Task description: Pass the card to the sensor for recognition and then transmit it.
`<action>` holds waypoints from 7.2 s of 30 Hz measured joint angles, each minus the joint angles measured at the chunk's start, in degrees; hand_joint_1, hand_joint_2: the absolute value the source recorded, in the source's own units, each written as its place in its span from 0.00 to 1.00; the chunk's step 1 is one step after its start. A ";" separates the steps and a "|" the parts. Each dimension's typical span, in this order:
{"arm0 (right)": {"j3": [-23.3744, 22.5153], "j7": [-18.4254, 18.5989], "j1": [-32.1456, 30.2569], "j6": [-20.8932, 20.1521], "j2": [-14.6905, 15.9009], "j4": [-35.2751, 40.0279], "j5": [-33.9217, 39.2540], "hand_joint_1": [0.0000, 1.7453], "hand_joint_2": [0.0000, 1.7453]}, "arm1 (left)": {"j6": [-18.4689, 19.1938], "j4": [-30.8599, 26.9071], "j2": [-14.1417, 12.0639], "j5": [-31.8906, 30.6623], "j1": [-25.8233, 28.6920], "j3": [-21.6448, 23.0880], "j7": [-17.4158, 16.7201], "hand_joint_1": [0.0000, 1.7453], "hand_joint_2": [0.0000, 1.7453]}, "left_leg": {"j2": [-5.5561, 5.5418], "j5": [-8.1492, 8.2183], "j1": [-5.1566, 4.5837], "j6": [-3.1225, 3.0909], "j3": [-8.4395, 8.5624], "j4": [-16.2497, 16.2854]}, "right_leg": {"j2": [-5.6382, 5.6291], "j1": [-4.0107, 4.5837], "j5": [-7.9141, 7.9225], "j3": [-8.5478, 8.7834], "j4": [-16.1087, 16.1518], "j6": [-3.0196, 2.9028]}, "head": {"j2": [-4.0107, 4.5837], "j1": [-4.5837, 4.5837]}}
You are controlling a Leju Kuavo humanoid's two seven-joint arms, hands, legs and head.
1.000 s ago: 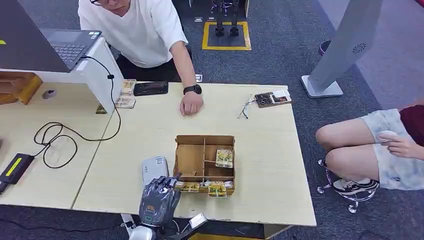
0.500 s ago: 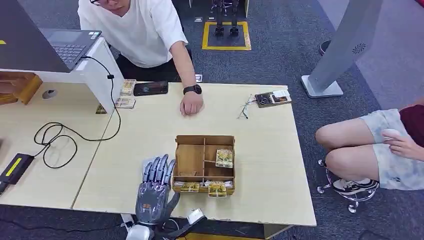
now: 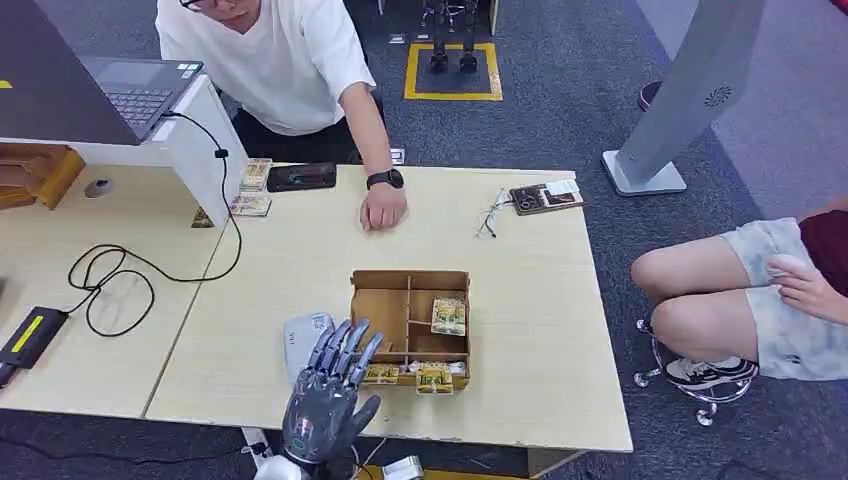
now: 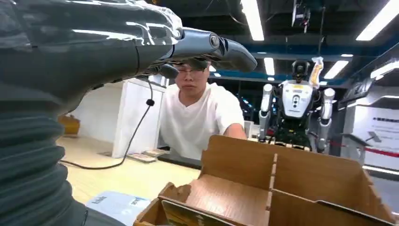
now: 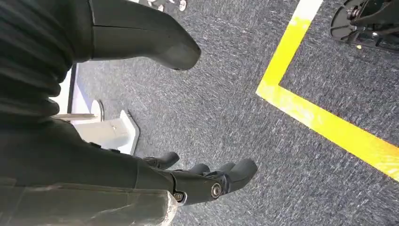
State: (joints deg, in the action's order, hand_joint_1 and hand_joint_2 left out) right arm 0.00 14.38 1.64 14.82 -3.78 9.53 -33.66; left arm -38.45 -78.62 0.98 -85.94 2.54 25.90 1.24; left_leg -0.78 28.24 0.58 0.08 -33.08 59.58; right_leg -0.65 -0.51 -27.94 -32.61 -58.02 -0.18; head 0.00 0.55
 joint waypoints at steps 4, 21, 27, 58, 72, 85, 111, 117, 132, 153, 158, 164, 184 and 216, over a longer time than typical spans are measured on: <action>0.00 0.00 0.01 0.00 0.00 0.00 0.00 0.00 1.00 | 0.00 -0.20 0.02 0.22 0.34 -0.11 0.55 0.00 1.00 | 0.00 0.00 0.00 0.00 0.00 0.00 | 0.00 0.00 0.00 0.00 0.00 0.00 | 0.00 0.02; -0.33 0.02 0.04 -0.22 0.00 0.24 -1.03 0.00 1.00 | 0.00 0.33 0.13 -2.56 0.43 -0.72 -0.83 0.00 1.00 | 0.00 0.00 0.00 0.00 0.01 0.00 | 0.00 0.00 0.00 0.00 0.00 0.00 | 0.00 0.02; -0.63 0.02 0.05 -0.35 0.00 0.24 -1.05 0.00 1.00 | 0.00 2.64 -0.33 -2.88 -0.51 0.02 -6.39 0.00 1.00 | 0.00 0.00 0.00 0.00 0.01 0.00 | 0.00 0.00 0.00 0.00 0.00 0.00 | 0.00 0.02; -1.95 0.11 0.08 -0.33 0.00 0.24 -2.10 0.00 1.00 | 0.00 5.53 -5.22 -2.93 -4.39 10.91 -14.77 1.00 1.00 | 0.00 0.00 0.00 0.00 0.00 0.00 | 0.00 0.00 0.00 0.00 0.00 0.00 | 0.00 0.02; -2.82 0.11 0.07 -0.59 0.00 0.33 -2.95 0.00 1.00 | 0.00 5.42 -4.68 -2.88 -3.72 9.90 -13.09 1.00 1.00 | 0.00 0.00 0.00 0.00 0.00 0.00 | 0.00 0.00 0.00 0.00 0.00 0.00 | 0.00 0.02; -3.28 0.37 0.06 -0.50 0.00 0.33 -3.04 0.00 1.00 | -0.02 2.01 -5.86 -2.91 -3.46 9.75 -19.71 0.00 1.00 | 0.00 -0.01 0.00 0.01 0.01 0.00 | 0.00 0.00 0.00 0.00 0.00 0.00 | 0.00 0.02; -4.55 0.79 0.02 -0.11 -0.04 0.33 -4.15 0.00 1.00 | 0.00 -15.35 -2.10 -2.91 2.60 -1.75 -3.65 0.00 1.00 | 0.00 0.00 0.00 0.00 0.01 0.00 | 0.00 0.00 0.00 -0.01 0.00 0.00 | 0.00 0.02; -5.53 0.72 0.09 -0.70 -0.04 0.33 -6.54 0.00 1.00 | 0.00 -11.89 -2.12 -2.91 2.36 -0.92 -3.10 0.00 1.00 | 0.01 0.01 0.00 0.00 0.01 0.00 | -0.01 0.00 -0.01 -0.01 0.00 0.00 | 0.00 0.00; -8.26 0.11 0.14 -1.18 -0.02 0.46 -8.26 0.00 1.00 | 0.02 0.67 -2.80 -1.20 0.62 4.35 -2.97 0.00 1.00 | 0.02 0.02 0.00 -0.03 0.00 0.00 | -0.02 -0.01 -0.01 -0.02 0.01 0.00 | 0.00 0.02; -9.79 0.11 0.14 -1.97 -0.02 0.48 -9.42 0.00 1.00 | 8.36 10.40 -3.89 -0.35 -5.00 8.72 -9.26 0.00 1.00 | 0.01 0.02 0.00 -0.02 0.00 0.00 | -0.01 0.00 0.00 -0.01 0.00 0.00 | 0.00 0.02; -10.38 0.07 0.10 -2.21 -0.02 0.48 -10.08 0.00 1.00 | 12.72 10.40 -4.96 0.98 -7.35 9.90 -10.20 0.00 1.00 | 0.01 0.01 0.00 -0.01 0.01 0.00 | -0.01 0.00 0.00 0.00 0.00 0.00 | 0.00 0.02; -10.84 0.09 0.08 -2.36 -0.02 0.52 -10.23 0.00 1.00 | 12.54 10.38 -5.68 0.70 -8.09 10.25 -12.35 0.00 1.00 | 0.02 0.01 0.00 -0.02 0.01 0.00 | -0.02 0.00 0.00 0.00 0.00 0.00 | 0.00 0.00; -11.78 0.11 0.02 -2.08 -0.02 0.57 -11.34 0.00 1.00 | 0.02 7.24 -6.19 -2.89 -6.31 10.16 -17.10 0.00 1.00 | 0.01 0.02 0.00 -0.02 0.00 0.00 | 0.00 0.00 0.00 -0.01 0.00 0.00 | 0.00 0.02; -12.87 0.13 0.01 -2.03 -0.02 0.72 -13.16 0.00 1.00 | 4.70 8.06 -7.50 -2.93 -6.43 10.86 -14.33 0.00 1.00 | 0.02 0.02 0.00 -0.03 0.00 0.00 | -0.01 0.00 -0.01 -0.02 0.01 0.00 | 0.00 0.02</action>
State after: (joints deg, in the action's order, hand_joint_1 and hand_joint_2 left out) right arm -12.87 14.51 1.65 12.79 -3.80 10.25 -46.82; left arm -33.75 -70.55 -6.51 -88.87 -3.89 36.76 -13.09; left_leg -0.76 28.26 0.58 0.06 -33.08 59.58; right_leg -0.66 -0.51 -27.94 -32.63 -58.02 -0.18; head 0.00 0.57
